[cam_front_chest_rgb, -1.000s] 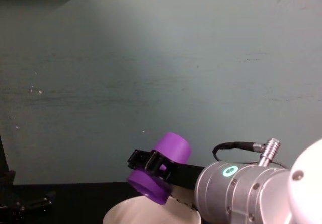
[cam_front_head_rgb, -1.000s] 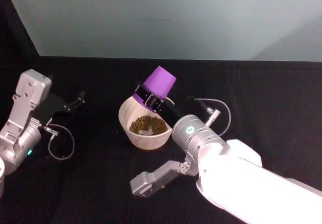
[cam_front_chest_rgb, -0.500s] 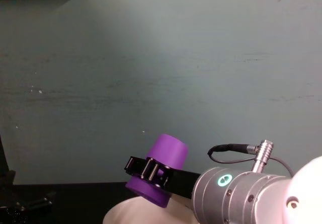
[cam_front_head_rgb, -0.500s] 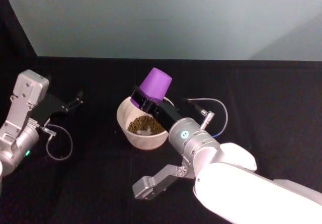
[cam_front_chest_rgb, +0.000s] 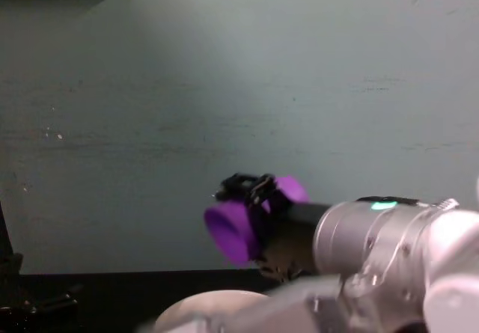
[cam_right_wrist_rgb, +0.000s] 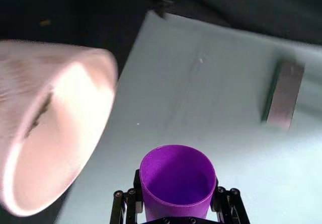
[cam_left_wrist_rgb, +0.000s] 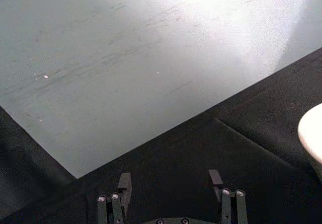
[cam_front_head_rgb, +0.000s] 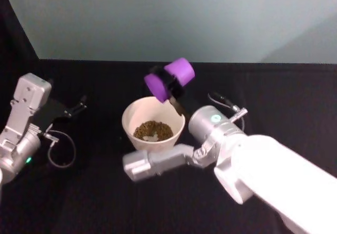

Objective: Pick up the cup and pour the mung beans from the cup into the bowl.

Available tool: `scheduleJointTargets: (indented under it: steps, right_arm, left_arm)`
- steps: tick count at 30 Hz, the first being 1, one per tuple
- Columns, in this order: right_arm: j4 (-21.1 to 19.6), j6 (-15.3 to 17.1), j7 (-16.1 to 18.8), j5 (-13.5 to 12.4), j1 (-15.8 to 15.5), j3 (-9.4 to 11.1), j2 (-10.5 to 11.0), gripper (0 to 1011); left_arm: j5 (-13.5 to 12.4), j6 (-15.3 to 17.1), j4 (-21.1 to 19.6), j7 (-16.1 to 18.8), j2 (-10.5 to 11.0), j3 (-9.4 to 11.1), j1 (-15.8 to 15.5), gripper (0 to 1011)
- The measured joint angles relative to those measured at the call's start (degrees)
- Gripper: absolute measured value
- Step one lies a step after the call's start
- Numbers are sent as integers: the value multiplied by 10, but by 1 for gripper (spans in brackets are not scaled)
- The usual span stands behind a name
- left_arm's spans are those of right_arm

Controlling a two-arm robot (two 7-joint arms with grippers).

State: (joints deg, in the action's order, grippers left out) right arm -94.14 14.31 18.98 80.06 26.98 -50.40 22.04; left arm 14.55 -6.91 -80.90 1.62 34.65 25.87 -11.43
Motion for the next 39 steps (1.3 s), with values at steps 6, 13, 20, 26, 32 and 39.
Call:
scheduleJointTargets:
  steps: [6,13,20,26,32,39]
  right_arm:
    - [-7,-13,-53,-125,-37,77,-18,723]
    - [-7,-56,-104,-273,-79,165,-44,723]
    - [4,-91,-111,-388,-104,230,-68,723]
    - [6,-98,-106,-411,-107,241,-72,723]
    - [7,-98,-106,-411,-107,241,-72,723]
    - [7,-98,-106,-410,-107,240,-72,723]
  left_arm:
    - [0,0,0,0,0,0,0,1000]
    - [0,0,0,0,0,0,0,1000]
    - [0,0,0,0,0,0,0,1000]
    - [0,0,0,0,0,0,0,1000]
    - [0,0,0,0,0,0,0,1000]
    - [0,0,0,0,0,0,0,1000]
